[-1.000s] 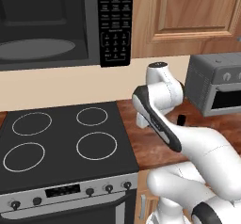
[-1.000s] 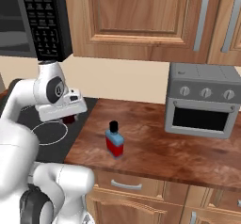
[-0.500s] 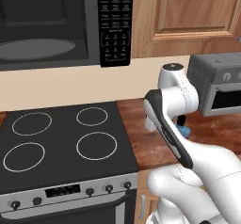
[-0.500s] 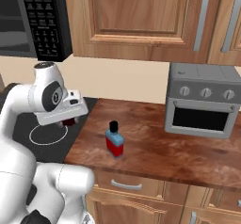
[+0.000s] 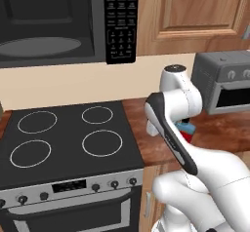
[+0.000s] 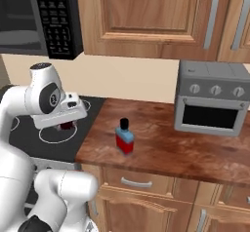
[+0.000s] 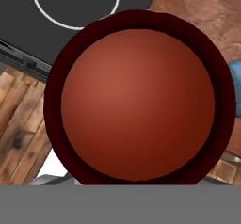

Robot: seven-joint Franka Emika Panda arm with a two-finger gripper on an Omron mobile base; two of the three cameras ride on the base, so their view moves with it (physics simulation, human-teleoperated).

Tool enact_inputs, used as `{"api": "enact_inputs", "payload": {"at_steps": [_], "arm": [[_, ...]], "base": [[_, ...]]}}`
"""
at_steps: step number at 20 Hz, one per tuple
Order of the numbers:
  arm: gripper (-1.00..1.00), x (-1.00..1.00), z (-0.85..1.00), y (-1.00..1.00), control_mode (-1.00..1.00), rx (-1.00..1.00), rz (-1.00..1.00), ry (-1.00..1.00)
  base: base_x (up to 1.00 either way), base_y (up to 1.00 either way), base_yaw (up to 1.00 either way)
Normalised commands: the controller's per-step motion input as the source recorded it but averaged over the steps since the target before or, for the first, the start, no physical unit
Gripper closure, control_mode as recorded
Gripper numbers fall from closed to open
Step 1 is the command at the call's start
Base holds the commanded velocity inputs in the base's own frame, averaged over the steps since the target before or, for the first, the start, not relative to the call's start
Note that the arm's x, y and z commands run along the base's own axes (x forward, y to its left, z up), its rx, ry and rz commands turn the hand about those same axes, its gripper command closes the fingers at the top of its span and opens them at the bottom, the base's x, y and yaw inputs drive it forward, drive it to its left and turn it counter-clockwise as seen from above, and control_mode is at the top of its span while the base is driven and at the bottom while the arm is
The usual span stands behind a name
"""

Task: Place the microwavable item in the microwave. Then, close the microwave door and press the start button.

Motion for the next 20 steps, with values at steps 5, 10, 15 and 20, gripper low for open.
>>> {"api": "enact_inputs", "payload": {"at_steps": [5,10,15,20], "arm": [[1.0,0.0,0.0,0.0,1.0,0.0,0.0,0.0],[1.0,0.0,0.0,0.0,1.0,0.0,0.0,0.0],[1.0,0.0,0.0,0.0,1.0,0.0,0.0,0.0],[1.0,0.0,0.0,0.0,1.0,0.0,0.0,0.0]], "base": [[-0.12,0.89,0.0],[0.06,0.95,-0.04],[0.03,0.25,-0.01],[0.16,0.11,-0.04]]}}
